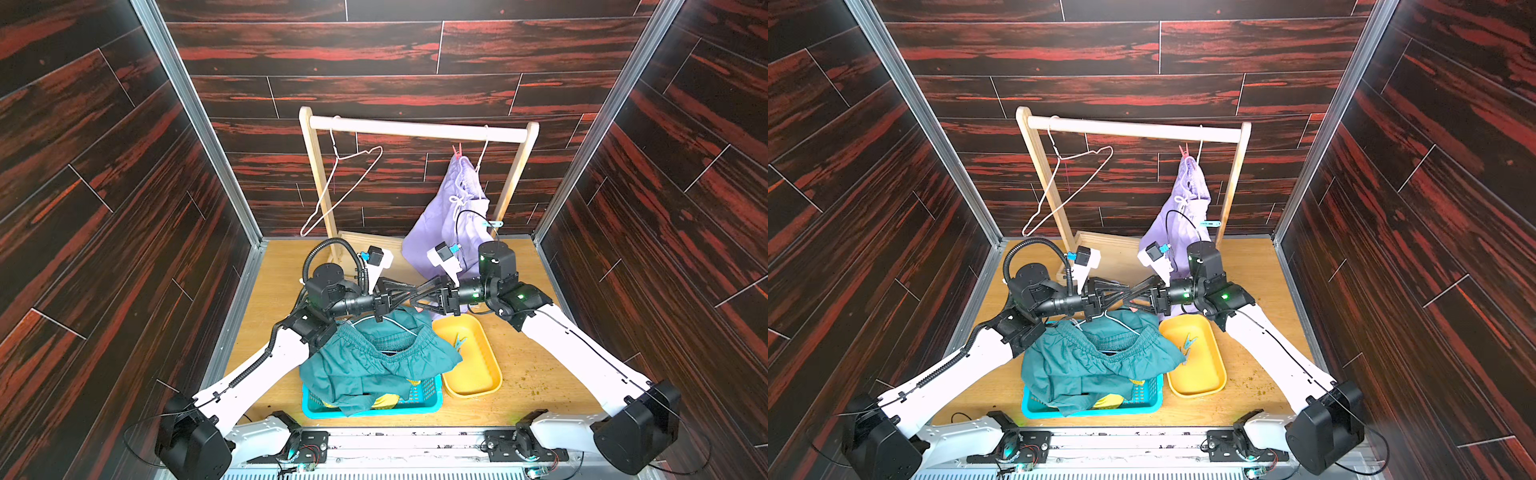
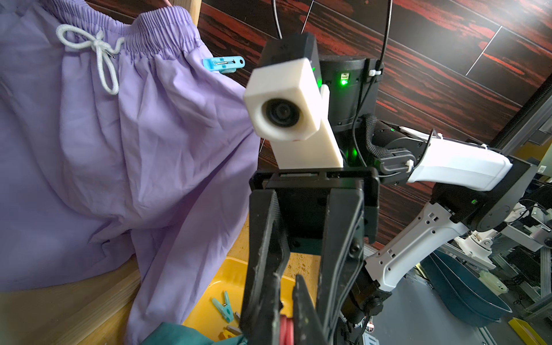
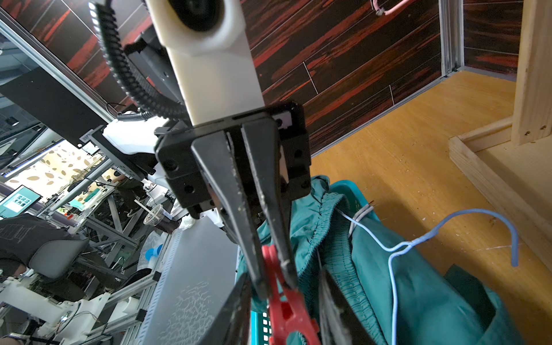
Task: Remove the clothespins securing shorts to the hanger
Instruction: Place the clothespin in the storage box.
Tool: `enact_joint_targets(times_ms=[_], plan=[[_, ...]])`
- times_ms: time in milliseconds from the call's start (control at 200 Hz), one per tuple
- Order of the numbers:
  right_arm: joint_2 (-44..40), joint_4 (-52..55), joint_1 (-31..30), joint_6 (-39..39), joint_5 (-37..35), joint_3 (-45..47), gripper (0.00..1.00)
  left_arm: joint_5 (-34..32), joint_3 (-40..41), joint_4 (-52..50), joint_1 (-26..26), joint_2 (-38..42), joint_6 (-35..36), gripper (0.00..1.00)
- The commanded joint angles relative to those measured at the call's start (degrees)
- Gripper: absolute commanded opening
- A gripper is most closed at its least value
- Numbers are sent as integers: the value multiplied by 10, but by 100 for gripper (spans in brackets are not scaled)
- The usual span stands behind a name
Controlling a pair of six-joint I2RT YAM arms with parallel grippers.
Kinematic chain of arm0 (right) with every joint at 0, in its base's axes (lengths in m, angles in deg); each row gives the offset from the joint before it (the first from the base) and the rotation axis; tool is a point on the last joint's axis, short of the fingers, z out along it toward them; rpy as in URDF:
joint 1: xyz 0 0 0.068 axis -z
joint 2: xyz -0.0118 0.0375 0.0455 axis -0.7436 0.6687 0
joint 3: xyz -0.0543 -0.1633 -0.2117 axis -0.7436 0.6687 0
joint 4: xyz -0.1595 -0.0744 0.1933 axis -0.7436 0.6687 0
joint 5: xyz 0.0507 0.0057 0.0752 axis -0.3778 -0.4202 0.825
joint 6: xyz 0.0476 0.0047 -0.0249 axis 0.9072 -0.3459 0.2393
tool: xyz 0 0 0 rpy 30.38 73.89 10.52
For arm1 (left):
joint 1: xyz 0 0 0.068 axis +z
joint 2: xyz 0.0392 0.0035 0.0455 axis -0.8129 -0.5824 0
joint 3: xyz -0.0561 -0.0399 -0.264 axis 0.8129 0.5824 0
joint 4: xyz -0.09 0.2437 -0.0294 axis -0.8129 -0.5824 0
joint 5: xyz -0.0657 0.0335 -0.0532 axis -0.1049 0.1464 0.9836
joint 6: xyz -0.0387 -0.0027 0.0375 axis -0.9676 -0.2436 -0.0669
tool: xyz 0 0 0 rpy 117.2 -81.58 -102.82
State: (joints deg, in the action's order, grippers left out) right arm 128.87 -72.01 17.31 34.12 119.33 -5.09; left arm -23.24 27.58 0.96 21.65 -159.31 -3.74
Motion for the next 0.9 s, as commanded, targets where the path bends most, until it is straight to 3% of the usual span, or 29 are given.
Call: enact_joint_targets(times_ms=[0,145,276,596,762,822,892], plan=[[9,-2,-6,1,6,0,36,-1,-16,3,2,18,3,0],[10,-7,-6,2,7,-1,35,-11,-14,1,2,22,4,0],[14,-7,-7,3,13,-1,28,-19,-11,0,2,27,5,0],[12,-7,-11,3,11,0,26,-24,-12,3,1,22,0,0],[16,-10,-12,7,17,-1,14,-38,-12,4,3,23,-5,0],[18,-14,-12,10,19,0,12,-39,-11,5,2,22,-5,5],[19,-17,-12,13,19,1,11,-39,-11,5,2,21,-7,24]])
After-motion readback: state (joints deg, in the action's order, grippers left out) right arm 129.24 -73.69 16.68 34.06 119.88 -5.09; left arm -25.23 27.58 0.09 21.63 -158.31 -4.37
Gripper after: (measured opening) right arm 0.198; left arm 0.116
